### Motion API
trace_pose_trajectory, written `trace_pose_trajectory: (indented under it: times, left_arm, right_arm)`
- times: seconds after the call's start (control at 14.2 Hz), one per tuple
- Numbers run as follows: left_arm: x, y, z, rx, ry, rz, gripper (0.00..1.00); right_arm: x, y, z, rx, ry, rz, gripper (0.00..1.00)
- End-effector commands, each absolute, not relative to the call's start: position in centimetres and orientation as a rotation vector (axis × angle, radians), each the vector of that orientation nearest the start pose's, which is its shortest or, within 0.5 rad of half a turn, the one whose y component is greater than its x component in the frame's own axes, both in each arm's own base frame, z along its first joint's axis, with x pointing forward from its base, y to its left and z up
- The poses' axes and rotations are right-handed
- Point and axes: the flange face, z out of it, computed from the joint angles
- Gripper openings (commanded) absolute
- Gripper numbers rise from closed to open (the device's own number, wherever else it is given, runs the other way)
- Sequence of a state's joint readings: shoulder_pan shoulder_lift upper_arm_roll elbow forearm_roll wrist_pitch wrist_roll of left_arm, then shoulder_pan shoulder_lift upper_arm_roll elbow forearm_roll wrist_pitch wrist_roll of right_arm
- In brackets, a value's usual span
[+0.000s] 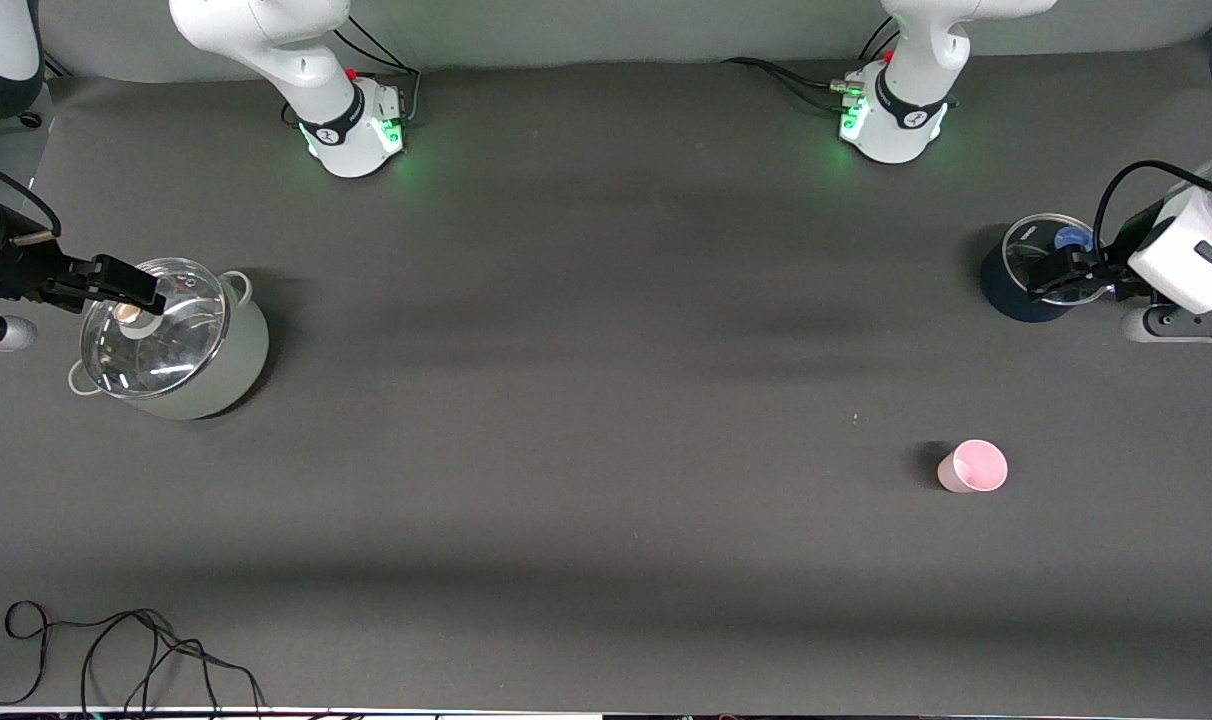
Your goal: Transfer pink cup from left to right arm
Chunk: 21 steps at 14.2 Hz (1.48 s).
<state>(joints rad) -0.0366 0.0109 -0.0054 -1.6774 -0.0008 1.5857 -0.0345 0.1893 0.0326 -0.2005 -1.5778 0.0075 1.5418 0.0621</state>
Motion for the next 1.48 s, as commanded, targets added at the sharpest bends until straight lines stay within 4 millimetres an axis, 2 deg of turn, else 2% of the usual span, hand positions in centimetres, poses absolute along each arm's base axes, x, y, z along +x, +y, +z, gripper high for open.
trace_pose_trajectory:
  times: [0.0,0.57,0.71,0.85,1.06,1.2,1.41]
  left_arm:
    - [55.1,-2.4,57.4,-3.118,-0.008,0.13,1.0]
    - [55.4,-2.3,57.8,-3.12,0.021,0.104,1.0]
    - [56.6,-2.0,58.5,-3.121,0.161,0.061,1.0]
    - [57.9,0.1,59.2,-3.123,0.341,0.02,1.0]
    - [59.2,2.3,59.4,-3.083,0.659,-0.097,1.0]
    - [60.2,4.1,58.6,-3.079,0.831,-0.163,1.0]
    - [61.8,9.2,56.5,-3.109,1.108,-0.301,1.0]
  right_arm:
    - [56.4,-0.2,60.3,-3.141,0.13,0.102,1.0]
    - [56.3,-0.3,60.0,-3.132,0.142,0.114,1.0]
    - [56.1,-0.2,59.6,-3.127,0.18,0.132,1.0]
    - [55.9,0.4,59.5,-3.12,0.305,0.132,1.0]
    - [56.0,0.9,59.5,-3.122,0.31,0.13,1.0]
    - [55.9,0.9,59.3,-3.122,0.308,0.135,1.0]
    - [55.8,0.8,59.4,-3.122,0.298,0.133,1.0]
